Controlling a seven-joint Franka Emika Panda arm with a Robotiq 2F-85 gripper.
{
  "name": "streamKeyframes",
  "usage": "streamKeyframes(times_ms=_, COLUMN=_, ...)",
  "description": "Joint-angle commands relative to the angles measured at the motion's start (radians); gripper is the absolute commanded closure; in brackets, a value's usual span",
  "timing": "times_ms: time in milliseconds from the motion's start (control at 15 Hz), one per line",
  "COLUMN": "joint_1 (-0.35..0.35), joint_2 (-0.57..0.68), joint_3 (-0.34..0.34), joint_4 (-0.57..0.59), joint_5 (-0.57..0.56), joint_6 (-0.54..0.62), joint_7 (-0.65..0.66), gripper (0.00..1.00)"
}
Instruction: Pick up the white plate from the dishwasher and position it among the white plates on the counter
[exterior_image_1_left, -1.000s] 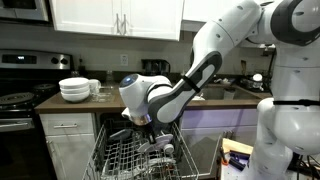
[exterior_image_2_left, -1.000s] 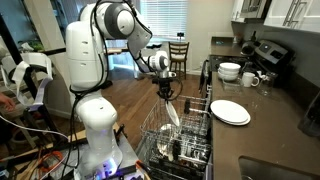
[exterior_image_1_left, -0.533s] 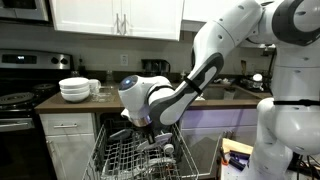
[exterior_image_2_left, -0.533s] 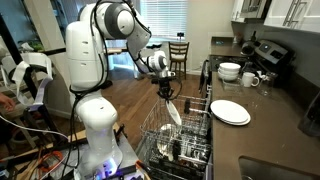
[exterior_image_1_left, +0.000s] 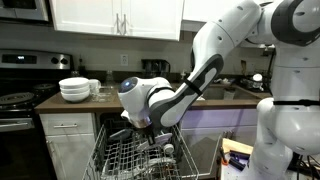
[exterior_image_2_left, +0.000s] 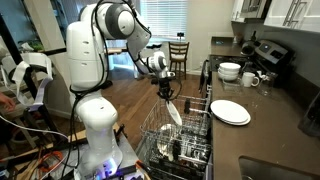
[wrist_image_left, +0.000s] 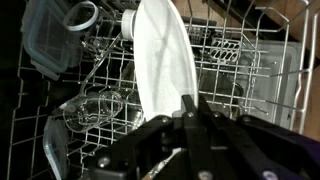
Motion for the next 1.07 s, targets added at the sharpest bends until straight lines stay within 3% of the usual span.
streamKeyframes(times_ms=0, joint_1=0.005, joint_2=-0.005, joint_3=-0.001, joint_4=-0.001, joint_5=-0.018, joint_6=-0.005, joint_7=0.019, gripper=0.97)
streamKeyframes(times_ms=467, joint_1=0.009, joint_2=-0.009, joint_3=-0.01, joint_4=-0.007, joint_5=-0.082, joint_6=-0.002, joint_7=0.052, gripper=0.97)
streamKeyframes(times_ms=1000, joint_1=0.001, joint_2=0.019, joint_3=-0.005, joint_4=0.002, joint_5=-0.041, joint_6=-0.003, joint_7=0.016, gripper=0.94)
